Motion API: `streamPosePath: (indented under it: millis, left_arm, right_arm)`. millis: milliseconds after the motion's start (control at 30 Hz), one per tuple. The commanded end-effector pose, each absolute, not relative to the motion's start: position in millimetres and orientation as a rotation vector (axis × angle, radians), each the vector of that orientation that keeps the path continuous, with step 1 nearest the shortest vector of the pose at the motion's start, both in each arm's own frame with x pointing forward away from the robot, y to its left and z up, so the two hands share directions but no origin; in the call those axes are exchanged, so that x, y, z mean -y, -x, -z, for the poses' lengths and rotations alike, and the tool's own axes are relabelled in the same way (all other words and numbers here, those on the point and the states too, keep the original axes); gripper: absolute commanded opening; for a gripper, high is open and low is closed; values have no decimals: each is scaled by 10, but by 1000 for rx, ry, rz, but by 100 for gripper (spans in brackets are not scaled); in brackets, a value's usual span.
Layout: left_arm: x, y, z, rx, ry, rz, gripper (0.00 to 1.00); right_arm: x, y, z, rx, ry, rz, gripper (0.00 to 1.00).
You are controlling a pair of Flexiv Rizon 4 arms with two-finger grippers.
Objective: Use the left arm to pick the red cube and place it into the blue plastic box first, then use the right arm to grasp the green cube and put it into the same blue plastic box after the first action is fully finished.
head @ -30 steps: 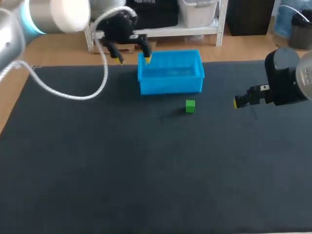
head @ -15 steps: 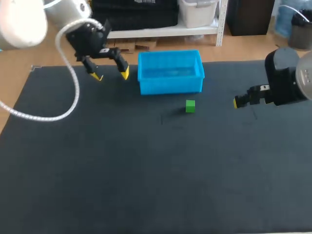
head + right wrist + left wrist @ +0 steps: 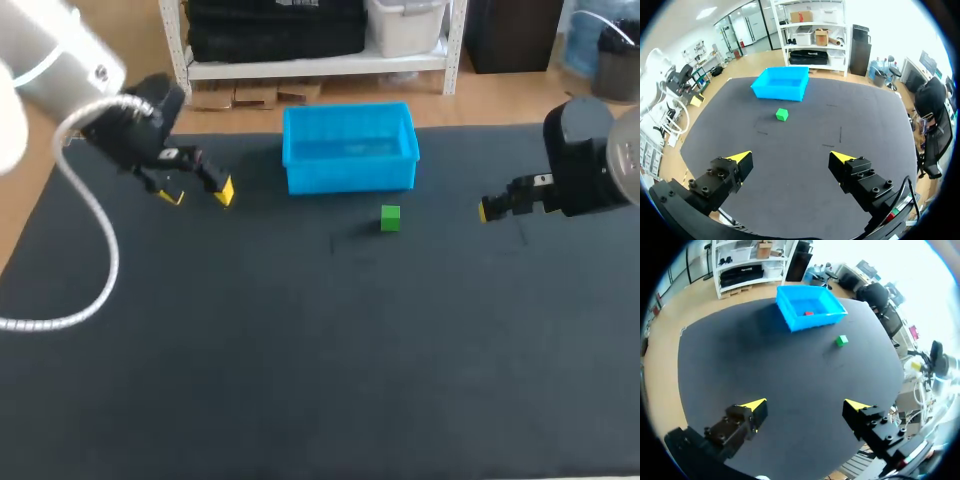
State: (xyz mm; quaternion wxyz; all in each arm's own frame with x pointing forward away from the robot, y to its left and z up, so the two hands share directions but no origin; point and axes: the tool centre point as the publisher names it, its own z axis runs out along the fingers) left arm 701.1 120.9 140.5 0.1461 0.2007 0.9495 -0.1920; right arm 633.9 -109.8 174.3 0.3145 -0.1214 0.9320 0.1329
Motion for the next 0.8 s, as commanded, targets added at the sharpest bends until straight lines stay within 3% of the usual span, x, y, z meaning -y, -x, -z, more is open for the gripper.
streamPosePath:
  millis: [33, 467, 800]
  left_arm:
    - [-1248, -6882, -1368, -2192, -340, 579, 100]
    - [-1248, -6882, -1368, -2192, -340, 579, 100]
    - [-1190, -6713, -1418, -2080, -576, 635, 100]
  right_arm:
    - [1099, -6322, -1735, -2452, 317, -347, 100]
    - [1099, -6322, -1735, -2452, 317, -347, 100]
    - [1099, -6322, -1735, -2452, 317, -347, 100]
